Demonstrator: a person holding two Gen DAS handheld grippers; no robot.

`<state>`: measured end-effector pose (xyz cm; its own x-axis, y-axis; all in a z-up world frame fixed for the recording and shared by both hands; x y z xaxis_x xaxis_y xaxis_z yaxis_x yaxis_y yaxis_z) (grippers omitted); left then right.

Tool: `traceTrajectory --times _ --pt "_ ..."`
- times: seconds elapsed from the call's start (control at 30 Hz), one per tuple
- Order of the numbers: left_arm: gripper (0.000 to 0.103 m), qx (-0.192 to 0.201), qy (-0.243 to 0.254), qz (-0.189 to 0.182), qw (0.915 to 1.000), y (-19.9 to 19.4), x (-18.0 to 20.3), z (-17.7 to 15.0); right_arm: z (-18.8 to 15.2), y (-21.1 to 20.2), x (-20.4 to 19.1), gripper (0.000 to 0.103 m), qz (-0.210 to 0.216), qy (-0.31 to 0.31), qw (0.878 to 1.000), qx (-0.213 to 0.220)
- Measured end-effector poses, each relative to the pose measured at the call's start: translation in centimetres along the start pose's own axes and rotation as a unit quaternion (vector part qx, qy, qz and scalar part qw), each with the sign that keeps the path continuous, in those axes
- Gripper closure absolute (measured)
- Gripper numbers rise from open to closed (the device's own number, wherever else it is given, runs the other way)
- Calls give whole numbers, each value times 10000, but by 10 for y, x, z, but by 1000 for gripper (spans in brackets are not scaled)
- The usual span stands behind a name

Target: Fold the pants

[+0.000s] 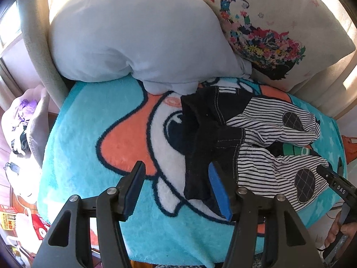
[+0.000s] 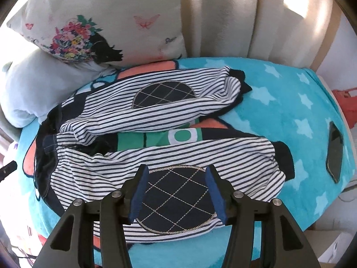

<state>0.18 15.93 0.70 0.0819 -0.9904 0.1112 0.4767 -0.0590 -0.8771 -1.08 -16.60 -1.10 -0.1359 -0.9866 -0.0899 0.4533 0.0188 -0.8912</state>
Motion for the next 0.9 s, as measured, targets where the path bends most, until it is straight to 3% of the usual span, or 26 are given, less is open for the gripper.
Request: traceTrajectory --times 0.23,0.43,0.73,0.9 --pt "45 -50 99 -297 9995 11 23 4 12 -2 22 46 52 -103 9999 12" --pt "45 -92 469 -403 9980 21 52 26 71 13 42 46 265 -881 9955 244" --pt "45 -428 1383 -232 9892 86 113 78 139 79 18 46 670 -2633 9617 354" --pt "45 -488 1818 -466 9810 114 142 102 153 113 -1 46 1048 -3205 9414 136"
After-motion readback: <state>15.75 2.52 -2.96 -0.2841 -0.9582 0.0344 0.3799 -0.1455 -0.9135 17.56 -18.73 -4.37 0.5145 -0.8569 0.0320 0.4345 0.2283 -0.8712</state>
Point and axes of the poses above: each gripper's, at about its wrist camera, not at the fingertips, and y roughly the way its jaws point, x to its right, z to its top, the point moved 2 cm from there along y, roughly the way its jaws point, and after that the axes turned 2 degrees about x, right-handed, at the moved point
